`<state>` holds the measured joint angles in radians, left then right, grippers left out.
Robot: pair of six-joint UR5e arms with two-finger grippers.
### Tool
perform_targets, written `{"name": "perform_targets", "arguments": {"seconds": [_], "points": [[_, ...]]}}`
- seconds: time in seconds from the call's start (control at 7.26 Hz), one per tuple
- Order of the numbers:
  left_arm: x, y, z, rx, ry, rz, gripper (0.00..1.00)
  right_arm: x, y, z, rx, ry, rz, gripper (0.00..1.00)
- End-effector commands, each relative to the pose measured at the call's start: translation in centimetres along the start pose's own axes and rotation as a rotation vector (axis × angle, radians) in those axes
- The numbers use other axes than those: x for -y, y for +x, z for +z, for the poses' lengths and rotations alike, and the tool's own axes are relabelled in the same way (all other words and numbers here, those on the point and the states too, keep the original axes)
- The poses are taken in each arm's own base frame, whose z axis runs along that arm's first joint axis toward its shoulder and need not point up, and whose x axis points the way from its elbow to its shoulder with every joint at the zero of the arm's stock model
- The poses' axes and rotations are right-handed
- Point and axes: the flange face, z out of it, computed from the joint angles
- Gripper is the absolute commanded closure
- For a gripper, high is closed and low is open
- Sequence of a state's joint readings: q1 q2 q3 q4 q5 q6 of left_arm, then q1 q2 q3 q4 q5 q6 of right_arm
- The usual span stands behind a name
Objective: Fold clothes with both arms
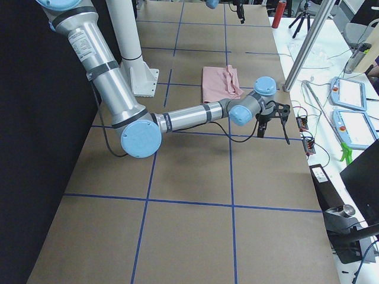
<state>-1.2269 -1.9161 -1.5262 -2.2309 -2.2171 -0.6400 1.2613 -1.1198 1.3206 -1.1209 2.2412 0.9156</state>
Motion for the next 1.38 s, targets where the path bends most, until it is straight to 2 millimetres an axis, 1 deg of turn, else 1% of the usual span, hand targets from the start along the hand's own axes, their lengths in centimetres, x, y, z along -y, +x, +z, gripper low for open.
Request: {"name": "perform_targets", "arguments": {"seconds": [0.0, 0.14, 0.28, 0.41, 0.55, 0.69, 0.83, 0.96, 1.1, 1.24], "points": [[-0.7, -11.2, -9.2, -0.013, -0.018, 0.079, 0.39, 0.6, 14.4, -3.0, -0.073, -0.044, -0.233, 0.0], [-1.3, -13.6, -11.2, 0.027, -0.035, 0.095, 0.39, 0.1, 18.9, -4.9, -0.028, -0.061, -0.237, 0.0], [-2.2, -13.8, -12.0, 0.049, -0.072, 0.136, 0.38, -0.4, 20.8, -6.7, 0.036, -0.07, -0.207, 0.0], [-2.3, -14.4, -12.0, 0.104, -0.109, 0.097, 0.38, -1.7, 22.2, -7.3, 0.057, -0.077, -0.211, 0.0], [-4.1, -16.0, -11.6, 0.125, -0.145, 0.131, 0.31, -2.4, 22.9, -7.0, 0.055, -0.084, -0.24, 0.0], [-4.9, -16.6, -11.9, 0.133, -0.167, 0.125, 0.0, -3.1, 24.3, -6.5, 0.051, -0.095, -0.286, 0.0], [-6.3, -19.5, -12.1, 0.155, -0.194, 0.068, 0.0, -3.8, 25.3, -6.4, 0.049, -0.098, -0.305, 0.0], [-8.8, -22.7, -12.4, 0.159, -0.224, 0.105, 0.0, -4.0, 25.8, -5.9, 0.034, -0.109, -0.301, 0.0], [-10.1, -24.8, -12.9, 0.162, -0.237, 0.092, 0.0, -3.8, 26.5, -5.7, 0.019, -0.145, -0.337, 0.0], [-10.1, -25.2, -13.1, 0.166, -0.276, 0.036, 0.0, -3.3, 27.1, -5.9, -0.01, -0.189, -0.367, 0.0]]}}
